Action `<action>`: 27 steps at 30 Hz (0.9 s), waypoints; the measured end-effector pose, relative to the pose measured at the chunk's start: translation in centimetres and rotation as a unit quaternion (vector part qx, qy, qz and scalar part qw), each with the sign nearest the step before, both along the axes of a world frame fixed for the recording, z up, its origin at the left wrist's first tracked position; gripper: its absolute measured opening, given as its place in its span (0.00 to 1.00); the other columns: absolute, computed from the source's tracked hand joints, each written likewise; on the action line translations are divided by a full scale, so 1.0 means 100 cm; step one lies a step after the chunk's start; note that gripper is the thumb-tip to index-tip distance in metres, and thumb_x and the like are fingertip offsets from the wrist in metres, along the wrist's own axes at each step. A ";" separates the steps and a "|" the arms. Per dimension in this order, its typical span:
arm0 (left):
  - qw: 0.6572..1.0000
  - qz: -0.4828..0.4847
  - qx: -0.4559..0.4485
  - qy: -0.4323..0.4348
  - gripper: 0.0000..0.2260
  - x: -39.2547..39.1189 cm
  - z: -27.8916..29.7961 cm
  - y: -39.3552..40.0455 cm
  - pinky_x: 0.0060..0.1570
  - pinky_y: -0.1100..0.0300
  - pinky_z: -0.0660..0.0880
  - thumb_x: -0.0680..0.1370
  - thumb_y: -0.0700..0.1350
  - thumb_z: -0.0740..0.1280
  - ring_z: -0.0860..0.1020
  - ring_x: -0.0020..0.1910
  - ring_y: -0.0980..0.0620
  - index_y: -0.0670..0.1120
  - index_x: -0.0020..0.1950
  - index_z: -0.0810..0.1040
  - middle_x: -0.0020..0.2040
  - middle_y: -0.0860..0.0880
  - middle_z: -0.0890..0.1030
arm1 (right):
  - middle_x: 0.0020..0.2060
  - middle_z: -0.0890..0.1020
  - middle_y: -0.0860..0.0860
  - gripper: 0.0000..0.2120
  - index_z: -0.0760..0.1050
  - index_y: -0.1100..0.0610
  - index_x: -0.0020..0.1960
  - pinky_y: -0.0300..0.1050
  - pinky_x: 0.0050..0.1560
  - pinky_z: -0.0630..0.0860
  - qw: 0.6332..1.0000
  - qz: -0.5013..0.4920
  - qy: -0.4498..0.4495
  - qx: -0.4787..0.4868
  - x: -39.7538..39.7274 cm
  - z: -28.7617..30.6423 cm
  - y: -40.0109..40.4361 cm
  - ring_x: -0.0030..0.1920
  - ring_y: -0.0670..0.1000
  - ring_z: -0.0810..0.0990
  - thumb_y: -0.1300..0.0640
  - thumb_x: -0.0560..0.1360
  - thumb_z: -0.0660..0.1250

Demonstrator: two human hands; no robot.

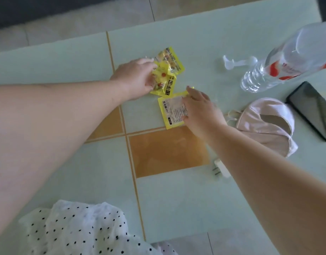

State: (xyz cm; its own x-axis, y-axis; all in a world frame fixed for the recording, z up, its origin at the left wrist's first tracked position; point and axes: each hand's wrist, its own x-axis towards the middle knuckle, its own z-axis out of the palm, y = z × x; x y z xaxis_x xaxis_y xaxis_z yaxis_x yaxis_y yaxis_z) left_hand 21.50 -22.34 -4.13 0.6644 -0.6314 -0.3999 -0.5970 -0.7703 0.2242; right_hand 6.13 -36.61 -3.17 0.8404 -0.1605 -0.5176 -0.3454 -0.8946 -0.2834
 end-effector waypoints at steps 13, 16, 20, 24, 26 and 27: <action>0.997 0.074 0.030 -0.023 0.32 0.005 -0.010 -0.022 0.59 0.49 0.68 0.68 0.57 0.74 0.71 0.63 0.41 0.43 0.66 0.69 0.63 0.42 0.72 | 0.55 0.74 0.53 0.18 0.69 0.56 0.60 0.49 0.58 0.65 0.995 0.065 -0.026 -0.069 0.007 -0.028 -0.005 0.59 0.57 0.71 0.55 0.73 0.68; 0.989 0.137 -0.046 0.017 0.31 0.009 -0.008 -0.024 0.60 0.54 0.67 0.69 0.54 0.75 0.70 0.65 0.42 0.42 0.66 0.70 0.66 0.42 0.70 | 0.55 0.75 0.53 0.16 0.70 0.56 0.59 0.48 0.56 0.65 0.996 0.067 -0.017 -0.048 -0.001 -0.027 -0.002 0.58 0.57 0.71 0.53 0.74 0.67; 0.983 0.161 -0.092 0.013 0.33 0.024 -0.008 -0.041 0.66 0.55 0.64 0.68 0.54 0.76 0.66 0.69 0.43 0.40 0.66 0.70 0.68 0.41 0.68 | 0.56 0.74 0.53 0.17 0.68 0.56 0.60 0.48 0.54 0.65 0.996 0.035 -0.039 -0.070 -0.006 -0.033 -0.006 0.58 0.57 0.71 0.52 0.75 0.66; 0.985 0.166 -0.046 0.015 0.33 0.017 -0.021 -0.049 0.65 0.52 0.66 0.67 0.55 0.75 0.67 0.68 0.42 0.41 0.66 0.69 0.68 0.42 0.68 | 0.55 0.74 0.54 0.17 0.68 0.57 0.60 0.50 0.54 0.65 0.994 -0.058 -0.063 -0.067 -0.004 -0.036 -0.014 0.58 0.58 0.71 0.50 0.75 0.65; 0.980 0.192 -0.056 0.002 0.33 0.010 -0.024 -0.049 0.62 0.53 0.67 0.68 0.55 0.75 0.69 0.66 0.43 0.42 0.66 0.68 0.66 0.42 0.69 | 0.54 0.75 0.54 0.16 0.68 0.58 0.58 0.50 0.52 0.64 0.992 -0.074 -0.076 -0.063 -0.004 -0.037 -0.015 0.56 0.59 0.72 0.51 0.75 0.65; 0.978 0.200 -0.061 -0.003 0.32 0.006 -0.024 -0.050 0.60 0.53 0.68 0.68 0.55 0.75 0.71 0.64 0.43 0.42 0.65 0.68 0.66 0.43 0.69 | 0.54 0.76 0.54 0.15 0.68 0.58 0.58 0.50 0.51 0.64 0.992 -0.082 -0.082 -0.058 -0.004 -0.037 -0.015 0.56 0.59 0.73 0.51 0.75 0.65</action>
